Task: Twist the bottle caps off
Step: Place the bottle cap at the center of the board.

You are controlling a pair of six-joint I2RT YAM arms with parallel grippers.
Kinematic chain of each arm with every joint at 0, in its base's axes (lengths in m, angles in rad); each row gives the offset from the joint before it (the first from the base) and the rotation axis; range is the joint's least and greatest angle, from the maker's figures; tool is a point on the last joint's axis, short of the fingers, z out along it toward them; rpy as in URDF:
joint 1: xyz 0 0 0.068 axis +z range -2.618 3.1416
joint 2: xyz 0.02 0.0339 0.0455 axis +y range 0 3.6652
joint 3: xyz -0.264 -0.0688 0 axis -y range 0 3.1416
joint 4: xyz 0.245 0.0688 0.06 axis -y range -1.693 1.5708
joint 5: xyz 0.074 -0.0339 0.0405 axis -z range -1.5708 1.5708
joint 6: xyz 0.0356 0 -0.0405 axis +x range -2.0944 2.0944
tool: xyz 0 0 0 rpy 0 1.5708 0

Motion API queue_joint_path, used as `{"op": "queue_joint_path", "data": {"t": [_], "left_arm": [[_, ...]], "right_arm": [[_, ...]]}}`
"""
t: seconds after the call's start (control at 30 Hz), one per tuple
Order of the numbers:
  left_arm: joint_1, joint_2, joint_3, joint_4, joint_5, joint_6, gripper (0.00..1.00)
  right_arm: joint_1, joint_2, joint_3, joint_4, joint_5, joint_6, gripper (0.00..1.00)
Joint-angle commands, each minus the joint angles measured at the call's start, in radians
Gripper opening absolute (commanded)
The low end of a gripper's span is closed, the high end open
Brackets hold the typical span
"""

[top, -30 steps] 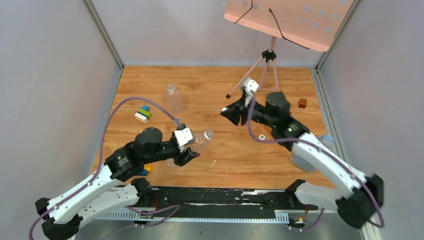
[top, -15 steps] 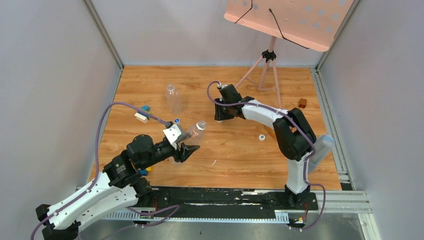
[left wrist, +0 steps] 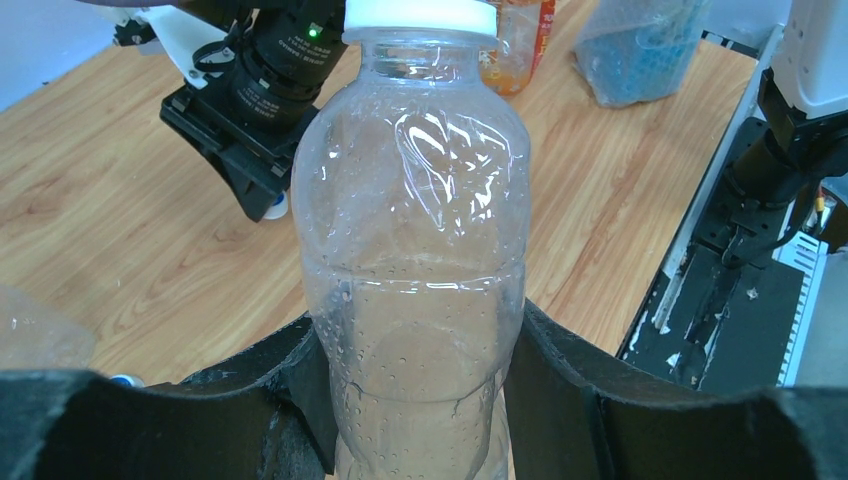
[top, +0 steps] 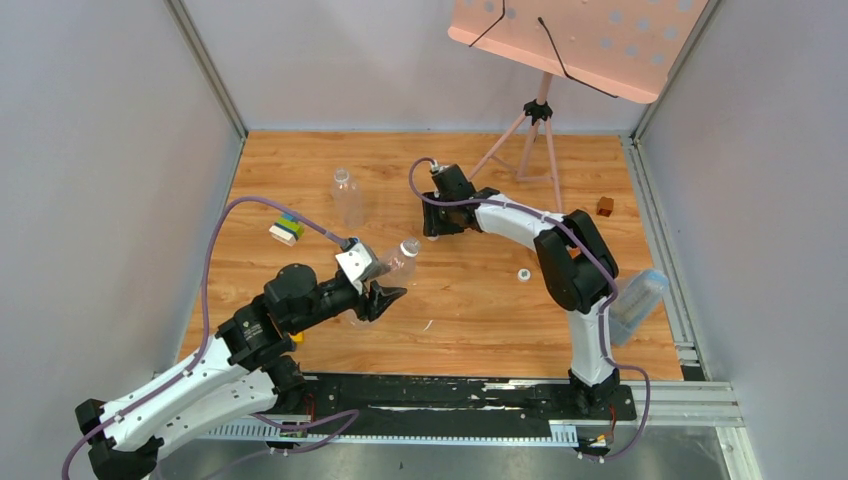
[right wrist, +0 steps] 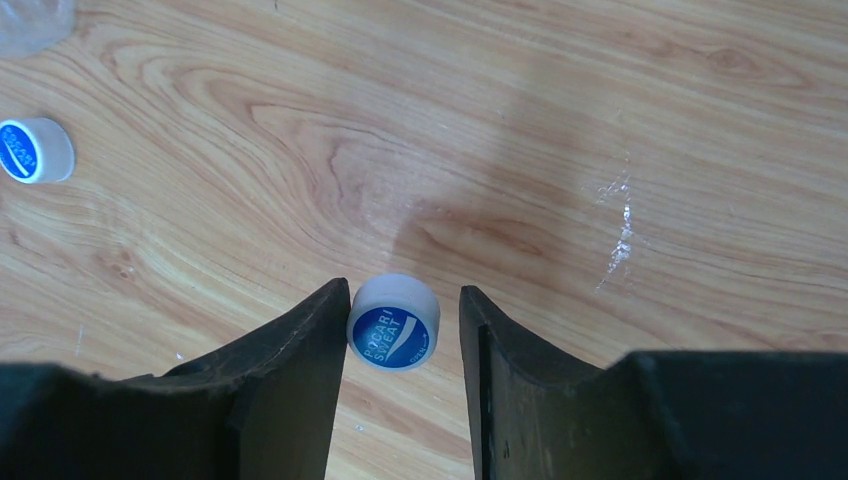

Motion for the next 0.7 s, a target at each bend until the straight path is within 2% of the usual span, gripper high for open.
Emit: {"op": "queue_joint_path", "data": {"t": [0.0, 0.3, 0.33, 0.43, 0.47, 0.57, 0.67], "left_arm": [[0.004, -0.003, 0.006, 0.054, -0.014, -0.011, 0.0], [0.003, 0.003, -0.005, 0.057, -0.039, -0.016, 0.01], [0.003, 0.004, -0.004, 0.06, -0.041, -0.015, 0.01], [0.003, 0.003, -0.008, 0.07, -0.046, -0.015, 0.01], [0.004, 0.002, -0.008, 0.076, -0.048, -0.016, 0.02], [0.003, 0.001, -0.014, 0.082, -0.052, -0.018, 0.02], [0.004, -0.002, -0.018, 0.081, -0.061, -0.018, 0.02]], "right_arm": [[0.004, 0.009, 0.048, -0.01, -0.007, 0.001, 0.46], [0.004, 0.017, 0.075, -0.046, 0.001, -0.033, 0.49], [0.004, 0.017, 0.079, -0.053, -0.002, -0.039, 0.51], [0.004, 0.024, 0.09, -0.063, -0.033, -0.068, 0.68], [0.003, 0.035, 0.101, -0.07, -0.071, -0.091, 0.71], [0.01, 0.065, 0.159, -0.155, -0.02, -0.084, 0.7], [0.01, 0.036, 0.133, -0.133, -0.022, -0.077, 0.7]]}}
